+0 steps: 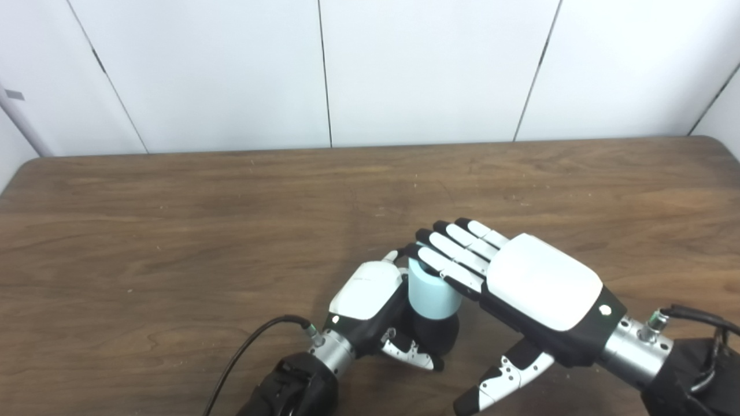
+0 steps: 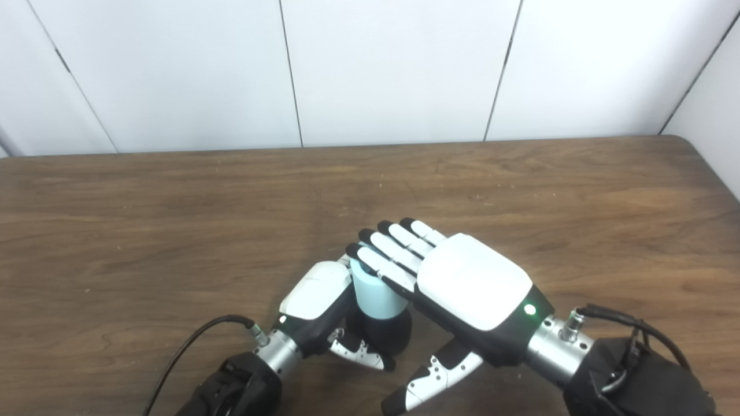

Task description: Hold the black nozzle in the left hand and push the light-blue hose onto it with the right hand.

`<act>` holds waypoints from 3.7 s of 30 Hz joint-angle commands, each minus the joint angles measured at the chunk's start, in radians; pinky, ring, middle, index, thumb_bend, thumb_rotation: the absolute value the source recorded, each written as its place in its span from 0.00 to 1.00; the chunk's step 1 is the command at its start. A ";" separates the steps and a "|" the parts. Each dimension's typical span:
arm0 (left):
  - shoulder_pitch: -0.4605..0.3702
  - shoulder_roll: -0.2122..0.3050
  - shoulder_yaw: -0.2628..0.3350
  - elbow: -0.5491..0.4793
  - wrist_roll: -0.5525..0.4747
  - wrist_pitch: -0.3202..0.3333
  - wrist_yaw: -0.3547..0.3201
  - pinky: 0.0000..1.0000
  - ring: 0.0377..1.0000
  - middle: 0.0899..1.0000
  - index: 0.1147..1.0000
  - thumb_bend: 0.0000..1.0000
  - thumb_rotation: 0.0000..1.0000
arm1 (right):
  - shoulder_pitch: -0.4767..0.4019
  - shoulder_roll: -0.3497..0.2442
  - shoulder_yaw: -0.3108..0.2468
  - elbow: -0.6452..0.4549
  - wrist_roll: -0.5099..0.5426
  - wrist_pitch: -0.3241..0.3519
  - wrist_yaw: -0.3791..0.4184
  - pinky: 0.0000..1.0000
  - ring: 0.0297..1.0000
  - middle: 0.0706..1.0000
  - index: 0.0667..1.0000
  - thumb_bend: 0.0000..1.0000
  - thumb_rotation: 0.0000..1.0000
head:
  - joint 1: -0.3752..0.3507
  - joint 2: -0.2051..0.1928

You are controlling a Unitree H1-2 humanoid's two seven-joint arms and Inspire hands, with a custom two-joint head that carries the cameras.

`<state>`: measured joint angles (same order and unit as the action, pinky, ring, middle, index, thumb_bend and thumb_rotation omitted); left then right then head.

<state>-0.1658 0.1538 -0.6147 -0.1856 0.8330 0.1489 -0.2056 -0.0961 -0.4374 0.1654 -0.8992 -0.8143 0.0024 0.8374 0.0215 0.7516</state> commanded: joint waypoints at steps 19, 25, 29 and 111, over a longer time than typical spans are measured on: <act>0.041 0.036 -0.014 0.048 0.027 0.040 -0.098 1.00 0.66 0.43 0.43 0.52 0.00 | 0.052 -0.046 0.012 0.087 0.041 0.027 -0.009 1.00 1.00 1.00 0.99 0.68 0.95 | 0.001 0.006; 0.041 0.038 -0.013 0.047 0.026 0.038 -0.098 1.00 0.66 0.43 0.43 0.52 0.00 | 0.058 -0.041 0.027 0.096 0.040 0.031 -0.018 0.98 1.00 1.00 0.99 0.68 0.95 | 0.004 0.007; 0.041 0.042 -0.012 0.045 0.027 0.036 -0.098 1.00 0.66 0.43 0.43 0.52 0.00 | 0.062 -0.041 0.039 0.100 0.045 0.038 -0.017 0.98 1.00 1.00 0.99 0.68 0.95 | -0.001 0.008; -0.100 0.138 0.440 -0.338 -0.339 0.300 -0.369 0.89 0.91 0.91 0.92 1.00 0.13 | -0.164 -0.086 -0.155 0.060 0.112 0.256 0.028 0.99 0.98 0.97 0.99 0.66 0.95 | -0.006 -0.008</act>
<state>-0.2308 0.2909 -0.1921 -0.4750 0.5125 0.4394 -0.5929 -0.2294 -0.5052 0.0312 -0.8413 -0.7105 0.2593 0.9053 0.0138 0.7425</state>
